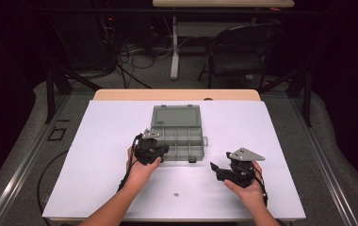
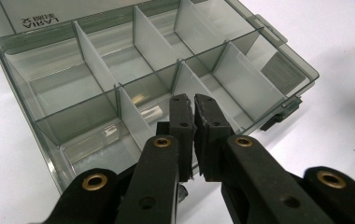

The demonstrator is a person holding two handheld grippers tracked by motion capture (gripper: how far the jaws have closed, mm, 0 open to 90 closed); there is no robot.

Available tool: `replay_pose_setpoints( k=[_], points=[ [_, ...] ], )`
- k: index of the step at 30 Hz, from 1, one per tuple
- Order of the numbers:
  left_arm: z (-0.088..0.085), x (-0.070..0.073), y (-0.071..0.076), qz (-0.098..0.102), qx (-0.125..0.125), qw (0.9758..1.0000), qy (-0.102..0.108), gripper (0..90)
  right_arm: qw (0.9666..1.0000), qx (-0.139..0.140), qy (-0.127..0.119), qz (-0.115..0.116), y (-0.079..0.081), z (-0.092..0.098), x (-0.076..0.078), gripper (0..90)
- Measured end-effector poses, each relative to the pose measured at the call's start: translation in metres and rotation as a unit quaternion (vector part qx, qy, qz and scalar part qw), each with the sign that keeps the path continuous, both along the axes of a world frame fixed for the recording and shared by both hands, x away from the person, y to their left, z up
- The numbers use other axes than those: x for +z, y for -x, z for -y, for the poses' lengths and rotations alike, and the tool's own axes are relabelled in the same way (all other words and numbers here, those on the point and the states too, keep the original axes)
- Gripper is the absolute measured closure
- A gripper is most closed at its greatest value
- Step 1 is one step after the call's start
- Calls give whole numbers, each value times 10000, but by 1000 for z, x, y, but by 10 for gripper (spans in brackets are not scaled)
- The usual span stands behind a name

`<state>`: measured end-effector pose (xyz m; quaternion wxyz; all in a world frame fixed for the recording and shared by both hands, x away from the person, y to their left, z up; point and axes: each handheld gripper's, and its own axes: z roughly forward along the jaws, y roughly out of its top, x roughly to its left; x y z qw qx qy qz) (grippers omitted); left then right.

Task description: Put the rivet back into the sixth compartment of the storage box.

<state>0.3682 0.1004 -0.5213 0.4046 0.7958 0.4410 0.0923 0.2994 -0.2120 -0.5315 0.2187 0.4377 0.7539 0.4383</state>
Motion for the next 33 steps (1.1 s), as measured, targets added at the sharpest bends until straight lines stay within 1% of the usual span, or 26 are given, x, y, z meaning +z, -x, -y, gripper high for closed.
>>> replay_pose_setpoints(
  k=[4,6,12,16,22,26,31,33],
  points=[
    [0,-1,-1,-20,38,10000,-30,863,10000,0,2,4,0,0,0,244],
    [0,-2,-2,-33,15,10000,-56,863,10000,3,-1,4,0,0,0,244],
    [0,-3,-2,-27,52,9999,-88,863,10000,3,-1,5,0,0,0,244],
    [0,-3,-3,-17,32,9999,-105,862,10000,3,2,8,0,0,0,244],
    [1,-4,-3,-37,22,9999,-94,861,10000,3,-2,15,0,1,0,244],
    [1,-4,-3,-15,35,10000,-92,854,10000,5,-1,14,0,0,0,244],
    [1,-2,-1,49,-22,9999,-97,793,10000,5,-10,15,0,0,0,244],
    [0,-1,0,50,-19,10000,-36,756,10000,7,-15,11,0,0,0,244]
  ],
)
